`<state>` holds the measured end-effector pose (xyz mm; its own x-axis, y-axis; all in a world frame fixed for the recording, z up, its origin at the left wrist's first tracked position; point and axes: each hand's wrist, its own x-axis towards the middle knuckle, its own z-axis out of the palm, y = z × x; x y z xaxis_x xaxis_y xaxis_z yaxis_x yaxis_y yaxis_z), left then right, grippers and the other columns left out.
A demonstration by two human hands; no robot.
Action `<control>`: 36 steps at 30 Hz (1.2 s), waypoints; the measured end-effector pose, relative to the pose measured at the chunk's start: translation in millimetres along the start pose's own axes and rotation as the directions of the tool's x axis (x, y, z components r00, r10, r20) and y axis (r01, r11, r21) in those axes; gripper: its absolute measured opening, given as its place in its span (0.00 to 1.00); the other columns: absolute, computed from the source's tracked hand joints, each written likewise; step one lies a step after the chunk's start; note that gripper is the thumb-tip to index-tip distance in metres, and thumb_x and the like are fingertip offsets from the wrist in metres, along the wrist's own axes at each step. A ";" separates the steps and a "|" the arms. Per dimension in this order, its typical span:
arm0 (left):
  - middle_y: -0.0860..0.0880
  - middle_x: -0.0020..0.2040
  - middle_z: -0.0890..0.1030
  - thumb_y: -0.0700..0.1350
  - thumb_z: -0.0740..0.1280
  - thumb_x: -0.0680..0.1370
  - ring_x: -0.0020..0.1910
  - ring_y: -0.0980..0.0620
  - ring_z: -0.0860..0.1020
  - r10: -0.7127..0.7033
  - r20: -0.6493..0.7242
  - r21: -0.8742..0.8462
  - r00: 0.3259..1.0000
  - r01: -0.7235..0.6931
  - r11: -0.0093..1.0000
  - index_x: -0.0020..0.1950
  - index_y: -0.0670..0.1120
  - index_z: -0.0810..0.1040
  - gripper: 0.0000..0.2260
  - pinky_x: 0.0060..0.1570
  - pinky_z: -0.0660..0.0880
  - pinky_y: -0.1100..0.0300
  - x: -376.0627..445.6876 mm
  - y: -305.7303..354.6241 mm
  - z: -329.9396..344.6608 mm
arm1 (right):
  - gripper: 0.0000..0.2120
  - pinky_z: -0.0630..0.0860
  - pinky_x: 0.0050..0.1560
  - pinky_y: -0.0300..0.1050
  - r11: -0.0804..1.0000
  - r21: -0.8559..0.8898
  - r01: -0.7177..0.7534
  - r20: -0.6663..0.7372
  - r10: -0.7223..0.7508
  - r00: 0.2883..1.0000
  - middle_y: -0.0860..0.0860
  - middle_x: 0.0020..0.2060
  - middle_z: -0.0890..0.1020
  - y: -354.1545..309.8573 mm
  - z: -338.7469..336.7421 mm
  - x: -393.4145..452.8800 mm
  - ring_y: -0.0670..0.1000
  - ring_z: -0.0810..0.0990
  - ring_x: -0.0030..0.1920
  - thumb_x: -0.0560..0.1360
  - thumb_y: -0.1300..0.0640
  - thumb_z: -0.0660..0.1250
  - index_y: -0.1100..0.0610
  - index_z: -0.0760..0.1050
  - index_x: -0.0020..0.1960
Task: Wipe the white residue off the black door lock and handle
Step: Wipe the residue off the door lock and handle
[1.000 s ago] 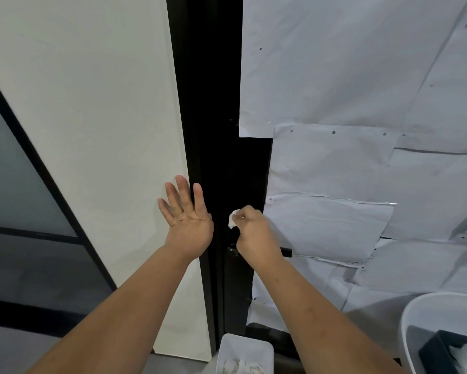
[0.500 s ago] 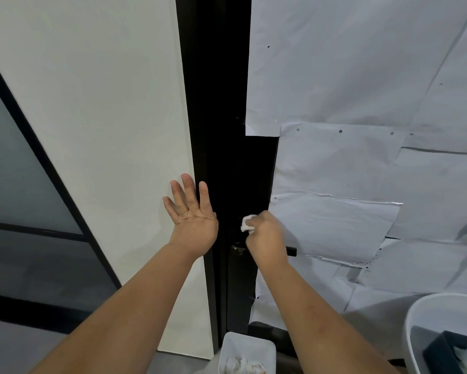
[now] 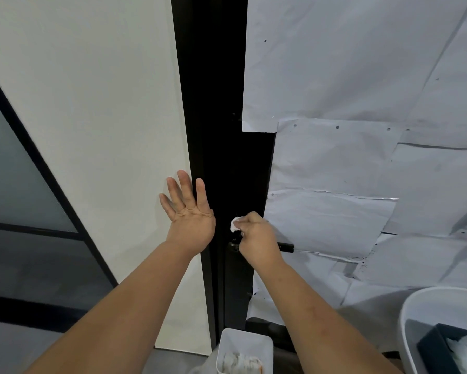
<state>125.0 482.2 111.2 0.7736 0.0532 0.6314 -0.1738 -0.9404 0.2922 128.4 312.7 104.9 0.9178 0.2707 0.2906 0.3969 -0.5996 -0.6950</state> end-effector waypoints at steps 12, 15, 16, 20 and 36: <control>0.37 0.72 0.24 0.40 0.58 0.78 0.69 0.30 0.26 -0.008 -0.001 0.004 1.000 0.008 1.000 0.74 0.43 0.27 0.41 0.65 0.38 0.25 -0.4 1.2 0.9 | 0.17 0.73 0.46 0.30 0.994 0.105 0.029 -0.142 -0.014 0.990 0.48 0.42 0.79 5.2 34.3 -60.1 0.45 0.76 0.44 0.68 0.74 0.59 0.59 0.83 0.44; 0.37 0.72 0.25 0.39 0.60 0.77 0.69 0.29 0.28 -0.011 -0.016 0.010 1.000 0.012 1.000 0.74 0.43 0.27 0.42 0.65 0.39 0.25 -0.6 0.5 2.2 | 0.16 0.75 0.48 0.36 0.346 0.818 -0.460 0.154 0.638 0.755 0.53 0.41 0.82 5.8 35.3 -55.4 0.50 0.80 0.43 0.73 0.75 0.58 0.61 0.81 0.46; 0.37 0.72 0.25 0.39 0.61 0.77 0.70 0.29 0.28 -0.011 -0.021 0.009 1.000 0.011 1.000 0.74 0.43 0.27 0.43 0.65 0.39 0.25 -0.7 0.8 2.6 | 0.15 0.76 0.52 0.41 0.047 0.914 -0.404 0.274 0.663 0.697 0.56 0.43 0.82 7.5 34.1 -51.8 0.52 0.80 0.45 0.75 0.76 0.57 0.64 0.80 0.48; 0.36 0.72 0.26 0.39 0.61 0.78 0.70 0.28 0.29 0.003 -0.038 0.010 0.999 -0.003 1.000 0.75 0.42 0.28 0.42 0.65 0.39 0.25 0.0 -0.2 4.1 | 0.14 0.81 0.51 0.50 -0.475 0.869 -0.136 0.416 0.554 0.722 0.60 0.47 0.84 -1.2 26.9 -32.6 0.56 0.84 0.48 0.77 0.75 0.54 0.67 0.77 0.51; 0.36 0.72 0.25 0.38 0.63 0.76 0.70 0.27 0.30 0.013 -0.045 0.035 0.999 -0.011 0.999 0.74 0.42 0.27 0.45 0.65 0.41 0.23 -0.6 -1.0 6.1 | 0.15 0.82 0.39 0.41 -0.457 0.865 -0.205 0.434 0.481 0.762 0.58 0.43 0.85 -2.8 28.8 -23.5 0.53 0.85 0.42 0.76 0.76 0.55 0.67 0.78 0.53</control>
<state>128.4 481.1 106.2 0.7429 0.0563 0.6670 -0.1609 -0.9523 0.2595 105.3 329.7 81.0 0.8839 0.2450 -0.3984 -0.3814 0.8706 -0.3107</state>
